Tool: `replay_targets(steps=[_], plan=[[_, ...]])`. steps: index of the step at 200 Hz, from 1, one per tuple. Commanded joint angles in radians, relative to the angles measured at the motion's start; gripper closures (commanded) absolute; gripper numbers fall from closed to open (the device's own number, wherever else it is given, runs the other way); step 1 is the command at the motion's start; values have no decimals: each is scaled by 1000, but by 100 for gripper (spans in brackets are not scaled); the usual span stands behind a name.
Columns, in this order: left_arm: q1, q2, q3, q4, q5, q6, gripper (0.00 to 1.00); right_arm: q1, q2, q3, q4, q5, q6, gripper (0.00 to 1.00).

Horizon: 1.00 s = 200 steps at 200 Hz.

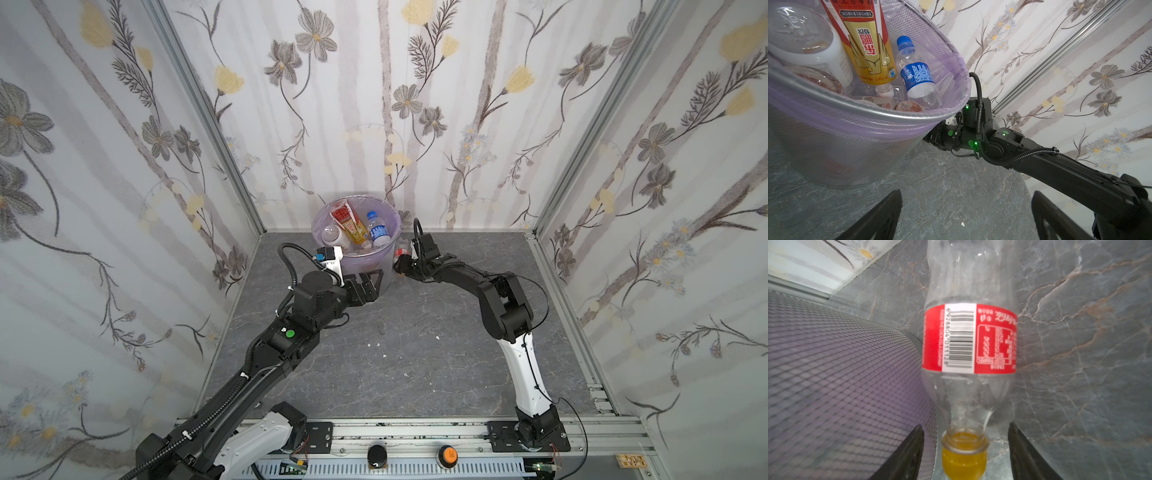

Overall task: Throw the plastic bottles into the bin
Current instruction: 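Lift the red-label bottle cap-down with the right gripper beside the wastebasket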

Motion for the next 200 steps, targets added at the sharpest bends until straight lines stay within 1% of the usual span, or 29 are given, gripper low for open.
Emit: replay_targets(steps=[1,49,84,111,121,161,200], plan=[[-1,-1,-3,41,-4,-3,0,3,3,15,9,18,2,37],[-1,-3,-3,42,-6,-5,0,4,9,27,-2,18,-3,44],[-1,-9,-3,42,-8,-6,0,10,30,74,-49,26,-17,48],[-1,-14,-2,42,-9,-7,0,22,56,136,-119,48,-29,49],[-2,-16,0,41,-9,-5,0,21,59,146,-128,50,-31,51],[-2,-26,5,42,-10,-2,0,22,66,159,-148,52,-26,52],[0,-38,3,42,-16,11,0,23,95,220,-207,47,-37,54]])
